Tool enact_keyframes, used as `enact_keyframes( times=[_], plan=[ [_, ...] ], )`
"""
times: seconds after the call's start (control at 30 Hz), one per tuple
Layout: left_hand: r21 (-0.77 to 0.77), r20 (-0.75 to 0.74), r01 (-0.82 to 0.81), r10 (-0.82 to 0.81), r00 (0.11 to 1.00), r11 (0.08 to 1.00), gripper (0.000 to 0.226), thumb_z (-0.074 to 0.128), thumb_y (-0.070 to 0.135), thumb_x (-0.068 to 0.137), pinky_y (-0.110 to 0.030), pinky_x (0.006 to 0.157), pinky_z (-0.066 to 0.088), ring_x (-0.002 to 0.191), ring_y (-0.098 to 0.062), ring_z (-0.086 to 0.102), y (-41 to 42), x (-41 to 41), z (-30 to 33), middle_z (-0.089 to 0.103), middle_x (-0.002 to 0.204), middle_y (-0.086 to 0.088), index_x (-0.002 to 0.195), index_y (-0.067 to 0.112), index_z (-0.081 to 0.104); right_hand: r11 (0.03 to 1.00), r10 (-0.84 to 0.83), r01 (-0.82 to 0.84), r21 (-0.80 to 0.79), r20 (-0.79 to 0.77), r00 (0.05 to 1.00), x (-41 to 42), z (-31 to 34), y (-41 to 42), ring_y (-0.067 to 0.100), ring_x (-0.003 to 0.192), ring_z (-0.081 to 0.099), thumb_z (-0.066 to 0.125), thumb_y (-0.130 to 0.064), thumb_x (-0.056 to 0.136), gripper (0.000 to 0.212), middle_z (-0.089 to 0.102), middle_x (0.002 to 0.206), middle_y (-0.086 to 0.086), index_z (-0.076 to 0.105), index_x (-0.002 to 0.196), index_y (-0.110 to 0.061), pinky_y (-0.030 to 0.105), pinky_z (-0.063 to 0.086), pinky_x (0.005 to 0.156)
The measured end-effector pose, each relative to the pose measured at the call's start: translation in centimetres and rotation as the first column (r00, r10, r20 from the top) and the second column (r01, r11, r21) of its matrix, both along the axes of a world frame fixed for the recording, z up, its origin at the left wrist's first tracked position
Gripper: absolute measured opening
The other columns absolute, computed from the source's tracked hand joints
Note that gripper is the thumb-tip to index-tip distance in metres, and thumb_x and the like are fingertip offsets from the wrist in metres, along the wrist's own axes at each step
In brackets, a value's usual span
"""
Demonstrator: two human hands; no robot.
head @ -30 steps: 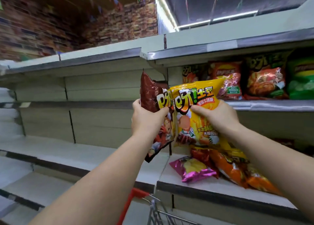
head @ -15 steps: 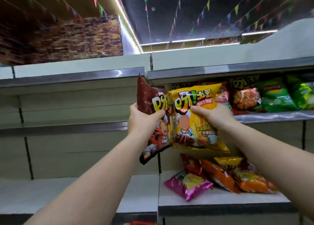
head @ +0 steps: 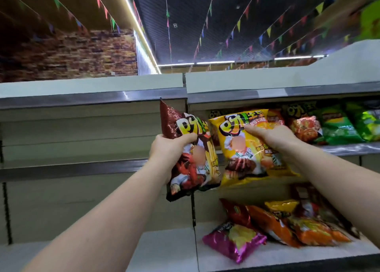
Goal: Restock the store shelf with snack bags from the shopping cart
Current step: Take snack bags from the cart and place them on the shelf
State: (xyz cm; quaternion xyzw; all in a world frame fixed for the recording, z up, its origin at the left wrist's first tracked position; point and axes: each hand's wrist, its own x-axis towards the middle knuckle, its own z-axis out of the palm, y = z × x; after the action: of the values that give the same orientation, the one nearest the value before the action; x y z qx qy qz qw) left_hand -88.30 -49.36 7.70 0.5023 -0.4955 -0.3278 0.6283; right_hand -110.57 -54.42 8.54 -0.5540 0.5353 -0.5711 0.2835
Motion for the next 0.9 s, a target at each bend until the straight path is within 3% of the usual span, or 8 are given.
enact_keyframes(
  times=[0.13,0.27,0.37,0.53,0.6,0.73,0.9],
  plan=[
    [0.007,0.02,0.095,-0.095,0.995,0.995,0.043,0.085,0.029,0.064,-0.048,0.082,0.057,0.082,-0.033,0.071,-2.7,3.5,-0.2,0.074,0.094,-0.01,0.101,0.015,0.067,0.998,-0.054,0.054,0.028,0.025,0.998,2.7,-0.5,-1.1,0.022,0.069,0.063,0.076,-0.045,0.07,0.062,0.065,0.082,0.008,0.057,0.11,-0.002,0.029,0.05,0.061],
    [0.018,0.015,0.162,-0.163,0.987,0.987,0.044,0.084,0.028,0.065,-0.048,0.08,0.057,0.082,-0.033,0.071,-4.4,6.2,-0.8,0.073,0.095,-0.011,0.101,0.015,0.064,0.984,-0.17,0.17,0.047,-0.008,0.985,5.1,-1.5,-1.8,0.03,0.09,0.063,0.075,-0.056,0.065,0.069,0.065,0.092,0.009,0.058,0.108,-0.004,0.041,0.05,0.088],
    [0.042,0.0,0.21,-0.21,0.978,0.977,0.038,0.083,0.026,0.069,-0.047,0.079,0.058,0.08,-0.033,0.071,-4.6,7.4,-0.5,0.072,0.094,-0.013,0.099,0.013,0.063,0.97,-0.233,0.234,0.063,-0.013,0.972,6.3,-1.7,-1.6,0.031,0.097,0.061,0.074,-0.062,0.06,0.085,0.064,0.106,0.011,0.056,0.117,-0.002,0.043,0.049,0.091],
    [0.047,-0.009,0.269,-0.269,0.963,0.962,0.035,0.082,0.026,0.07,-0.048,0.078,0.058,0.078,-0.034,0.071,-4.5,8.8,0.2,0.073,0.094,-0.013,0.097,0.014,0.062,0.962,-0.265,0.262,0.072,0.035,0.964,7.2,-1.1,-1.2,0.033,0.098,0.062,0.076,-0.061,0.059,0.09,0.064,0.11,0.013,0.053,0.121,-0.001,0.045,0.05,0.092],
    [0.052,-0.02,0.287,-0.286,0.958,0.956,0.035,0.081,0.026,0.071,-0.044,0.074,0.058,0.077,-0.032,0.071,-4.5,9.4,0.5,0.073,0.092,-0.013,0.097,0.013,0.061,0.965,-0.255,0.249,0.079,0.066,0.965,7.5,-0.8,-1.4,0.031,0.089,0.064,0.077,-0.058,0.06,0.086,0.066,0.102,0.013,0.053,0.12,-0.002,0.042,0.052,0.086],
    [0.051,-0.051,0.303,-0.301,0.952,0.951,0.04,0.081,0.028,0.07,-0.044,0.076,0.058,0.076,-0.032,0.072,-5.0,10.3,0.9,0.074,0.088,-0.013,0.102,0.008,0.065,0.974,-0.205,0.191,0.119,0.116,0.972,7.5,0.2,-1.6,0.024,0.065,0.063,0.077,-0.046,0.069,0.071,0.066,0.084,0.011,0.053,0.118,0.0,0.025,0.05,0.052],
    [0.047,-0.067,0.308,-0.304,0.95,0.95,0.039,0.08,0.03,0.07,-0.039,0.073,0.058,0.073,-0.03,0.072,-6.4,11.0,1.6,0.075,0.084,-0.013,0.099,0.007,0.067,0.974,-0.206,0.194,0.117,0.1,0.974,6.8,1.8,-3.5,0.025,0.062,0.061,0.074,-0.044,0.073,0.052,0.065,0.079,0.011,0.056,0.1,-0.003,0.031,0.051,0.059]
  ],
)
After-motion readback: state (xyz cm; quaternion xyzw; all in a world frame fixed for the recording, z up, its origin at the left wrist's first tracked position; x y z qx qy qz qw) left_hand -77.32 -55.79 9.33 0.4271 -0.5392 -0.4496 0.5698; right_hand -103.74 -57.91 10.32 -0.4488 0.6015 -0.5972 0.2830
